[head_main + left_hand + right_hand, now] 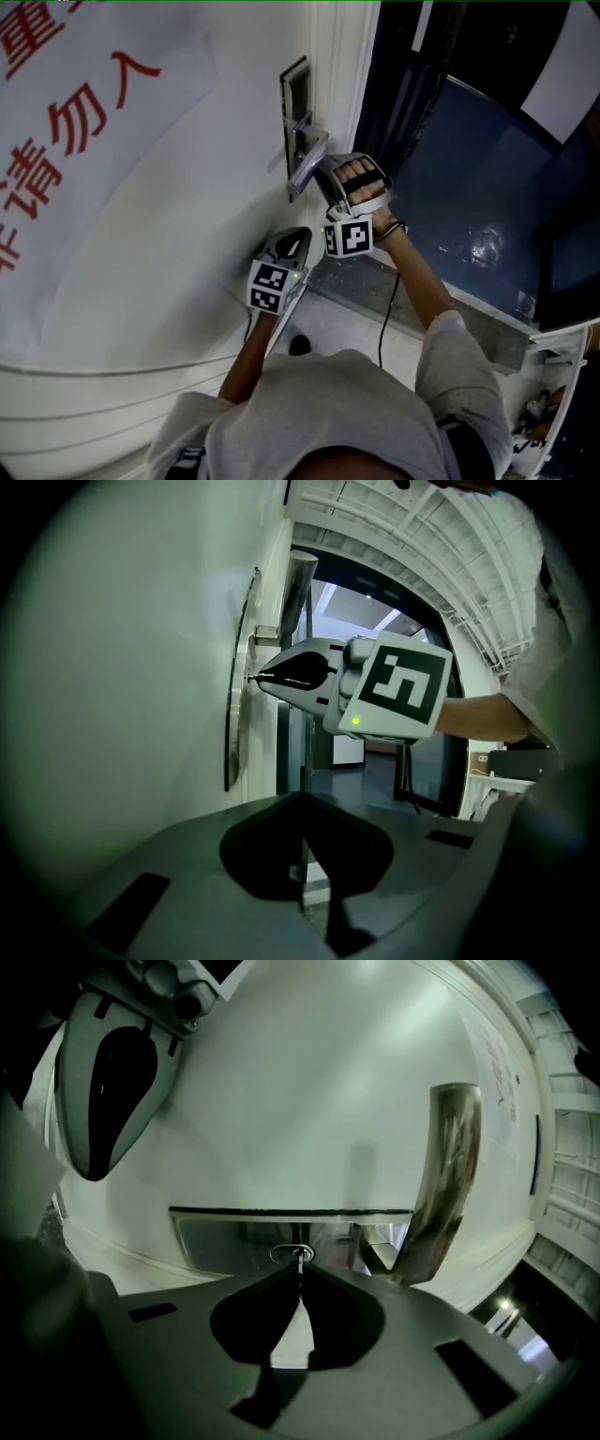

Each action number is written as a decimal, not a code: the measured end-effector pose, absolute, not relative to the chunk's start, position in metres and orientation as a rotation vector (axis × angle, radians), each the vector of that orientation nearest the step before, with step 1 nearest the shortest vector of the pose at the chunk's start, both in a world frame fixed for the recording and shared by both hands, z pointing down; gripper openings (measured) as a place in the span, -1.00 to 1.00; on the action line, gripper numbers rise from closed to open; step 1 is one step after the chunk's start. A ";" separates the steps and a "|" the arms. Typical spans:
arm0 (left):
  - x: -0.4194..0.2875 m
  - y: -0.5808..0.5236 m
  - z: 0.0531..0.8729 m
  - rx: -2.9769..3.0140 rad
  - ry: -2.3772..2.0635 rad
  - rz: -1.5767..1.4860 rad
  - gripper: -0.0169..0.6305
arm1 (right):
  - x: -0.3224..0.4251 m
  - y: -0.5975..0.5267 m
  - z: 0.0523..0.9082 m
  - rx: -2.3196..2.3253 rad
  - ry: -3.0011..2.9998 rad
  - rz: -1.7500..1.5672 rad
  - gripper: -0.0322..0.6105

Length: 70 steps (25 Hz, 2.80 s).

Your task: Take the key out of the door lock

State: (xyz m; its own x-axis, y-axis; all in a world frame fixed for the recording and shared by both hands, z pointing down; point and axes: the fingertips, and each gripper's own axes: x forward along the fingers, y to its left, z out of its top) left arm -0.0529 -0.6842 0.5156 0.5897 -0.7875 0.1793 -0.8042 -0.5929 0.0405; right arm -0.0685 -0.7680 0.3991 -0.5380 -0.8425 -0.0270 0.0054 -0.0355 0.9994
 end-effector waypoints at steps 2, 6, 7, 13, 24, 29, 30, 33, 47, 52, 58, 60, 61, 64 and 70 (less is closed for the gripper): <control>-0.053 -0.684 0.516 2.693 -1.360 0.223 -0.89 | -0.066 -0.768 0.399 0.895 -1.591 -1.643 -0.81; -0.054 -0.681 0.512 2.694 -1.358 0.220 -0.89 | -0.045 -0.760 0.400 0.910 -1.605 -1.636 -0.81; -0.054 -0.681 0.511 2.697 -1.355 0.220 -0.89 | -0.038 -0.758 0.400 0.921 -1.606 -1.629 -0.81; -0.046 -0.679 0.506 2.716 -1.345 0.218 -0.89 | -0.017 -0.750 0.396 0.983 -1.634 -1.569 -0.81; -0.052 -0.664 0.500 2.704 -1.399 0.223 -0.89 | 0.019 -0.720 0.399 1.233 -2.125 -1.040 -0.81; -0.055 -0.656 0.496 2.703 -1.438 0.209 -0.89 | 0.046 -0.702 0.421 1.354 -2.369 -0.628 -0.81; -0.055 -0.653 0.496 2.700 -1.442 0.209 -0.89 | 0.052 -0.697 0.426 1.378 -2.403 -0.556 -0.81; -0.055 -0.642 0.495 2.696 -1.457 0.205 -0.89 | 0.069 -0.680 0.440 1.454 -2.474 -0.374 -0.81; -0.047 -0.560 0.504 2.661 -1.511 0.219 -0.89 | 0.122 -0.563 0.468 1.622 -2.475 -0.214 -0.81; -0.052 -0.530 0.503 2.644 -1.546 0.211 -0.89 | 0.132 -0.524 0.475 1.661 -2.484 -0.156 -0.81; -0.057 -0.502 0.504 2.628 -1.572 0.204 -0.89 | 0.134 -0.497 0.482 1.667 -2.487 -0.129 -0.81; -0.057 -0.495 0.505 2.624 -1.576 0.203 -0.89 | 0.134 -0.491 0.483 1.665 -2.487 -0.127 -0.81; -0.057 -0.493 0.505 2.623 -1.576 0.203 -0.89 | 0.135 -0.488 0.483 1.665 -2.486 -0.128 -0.81; -0.057 -0.487 0.504 2.622 -1.577 0.198 -0.89 | 0.136 -0.483 0.483 1.664 -2.484 -0.136 -0.81; -0.055 -0.482 0.501 2.624 -1.585 0.188 -0.89 | 0.137 -0.477 0.481 1.658 -2.479 -0.148 -0.81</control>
State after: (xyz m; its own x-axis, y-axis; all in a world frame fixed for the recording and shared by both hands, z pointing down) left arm -0.0554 -0.4822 0.5008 0.4607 -0.8764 0.1404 -0.8849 -0.4658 -0.0032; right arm 0.1370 -0.4772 0.4814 -0.3750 -0.9241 0.0739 -0.9086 0.3822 0.1682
